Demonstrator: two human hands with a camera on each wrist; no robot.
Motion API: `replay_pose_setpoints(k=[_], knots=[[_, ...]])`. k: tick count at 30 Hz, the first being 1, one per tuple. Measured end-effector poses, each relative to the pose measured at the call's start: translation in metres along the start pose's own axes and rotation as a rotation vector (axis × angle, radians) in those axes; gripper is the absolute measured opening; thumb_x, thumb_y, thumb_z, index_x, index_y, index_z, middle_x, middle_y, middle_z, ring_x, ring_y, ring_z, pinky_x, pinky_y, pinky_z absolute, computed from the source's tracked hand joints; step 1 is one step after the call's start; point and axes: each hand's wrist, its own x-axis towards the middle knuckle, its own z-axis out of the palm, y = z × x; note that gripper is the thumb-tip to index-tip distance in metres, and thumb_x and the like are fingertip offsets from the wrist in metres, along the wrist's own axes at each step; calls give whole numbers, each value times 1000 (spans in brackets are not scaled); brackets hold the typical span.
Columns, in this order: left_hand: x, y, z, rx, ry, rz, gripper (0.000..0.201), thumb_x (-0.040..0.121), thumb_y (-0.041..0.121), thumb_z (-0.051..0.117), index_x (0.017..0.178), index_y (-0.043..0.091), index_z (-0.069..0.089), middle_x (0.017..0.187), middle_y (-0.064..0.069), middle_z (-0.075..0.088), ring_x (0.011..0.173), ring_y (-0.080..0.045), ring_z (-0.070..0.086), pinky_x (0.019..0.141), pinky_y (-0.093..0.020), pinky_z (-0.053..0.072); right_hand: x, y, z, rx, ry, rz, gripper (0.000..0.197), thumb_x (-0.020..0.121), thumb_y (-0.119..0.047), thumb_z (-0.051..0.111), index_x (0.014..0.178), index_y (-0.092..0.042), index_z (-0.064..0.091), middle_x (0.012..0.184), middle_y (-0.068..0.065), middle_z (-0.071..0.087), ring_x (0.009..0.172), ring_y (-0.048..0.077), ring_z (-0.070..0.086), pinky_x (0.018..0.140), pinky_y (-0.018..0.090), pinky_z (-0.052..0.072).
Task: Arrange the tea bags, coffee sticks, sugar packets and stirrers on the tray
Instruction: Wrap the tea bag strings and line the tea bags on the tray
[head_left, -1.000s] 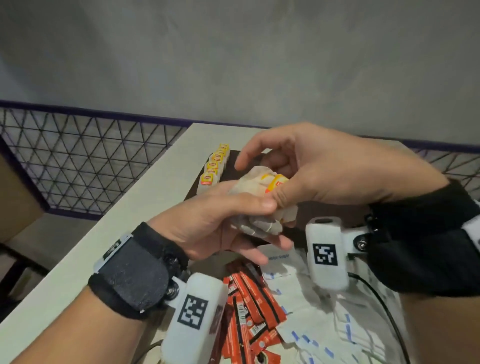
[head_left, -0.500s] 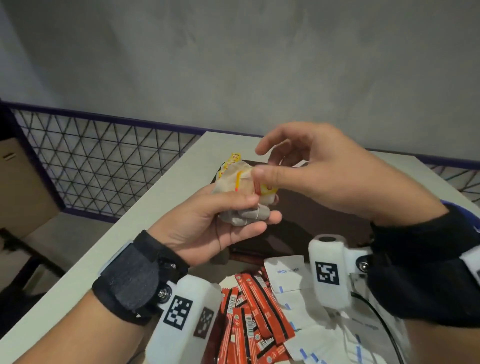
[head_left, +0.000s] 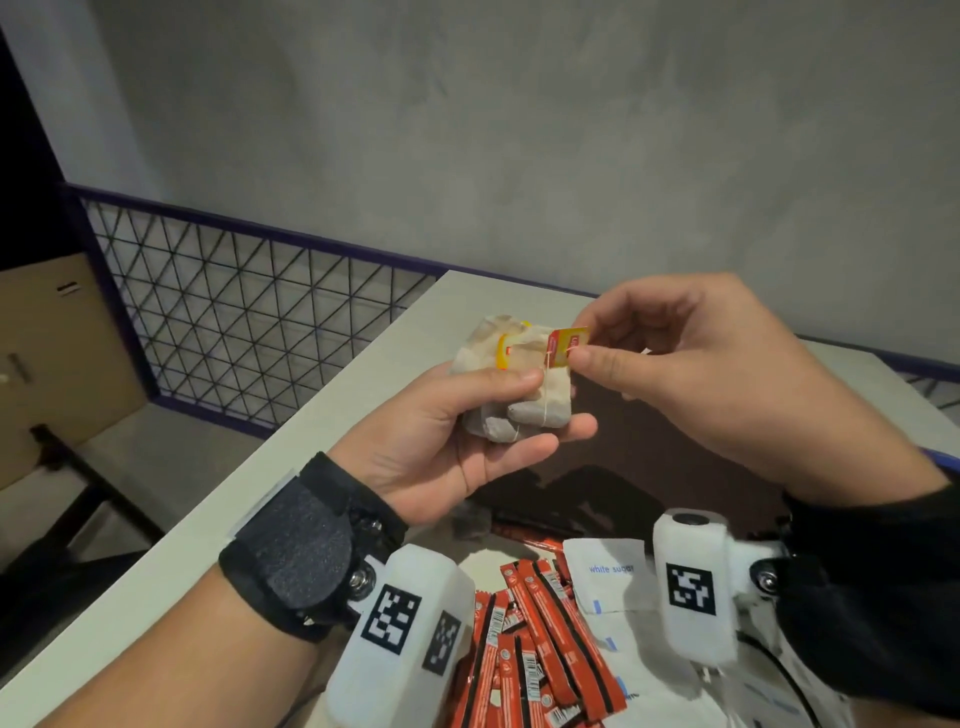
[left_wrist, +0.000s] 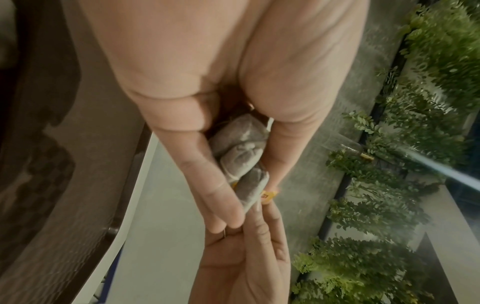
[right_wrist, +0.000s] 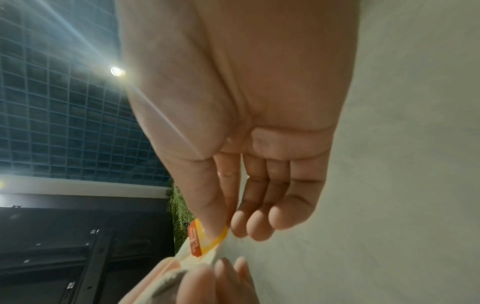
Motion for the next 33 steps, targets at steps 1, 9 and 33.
replay_pose_setpoints(k=[1, 9, 33], knots=[[0, 0, 0, 2, 7, 3, 28, 80, 10, 68, 107, 4, 74, 97, -15, 76, 88, -34, 77, 59, -24, 62, 0, 0, 0, 16, 12, 2, 4, 88, -11, 77, 86, -14, 76, 76, -2, 74, 63, 2, 61, 63, 17, 47], [1, -1, 2, 21, 8, -21, 47, 80, 8, 65, 126, 6, 60, 101, -15, 76, 89, -33, 77, 57, -22, 61, -1, -4, 4, 162, -4, -2, 13, 92, -5, 71, 98, -13, 79, 84, 16, 74, 69, 17, 61, 61, 29, 51], [6, -3, -1, 50, 115, 9, 44, 78, 9, 69, 121, 5, 65, 111, -19, 75, 96, -30, 76, 63, -26, 63, 0, 1, -3, 56, -24, 74, 5, 89, -12, 77, 94, -14, 77, 86, 14, 74, 69, 13, 61, 63, 29, 53]])
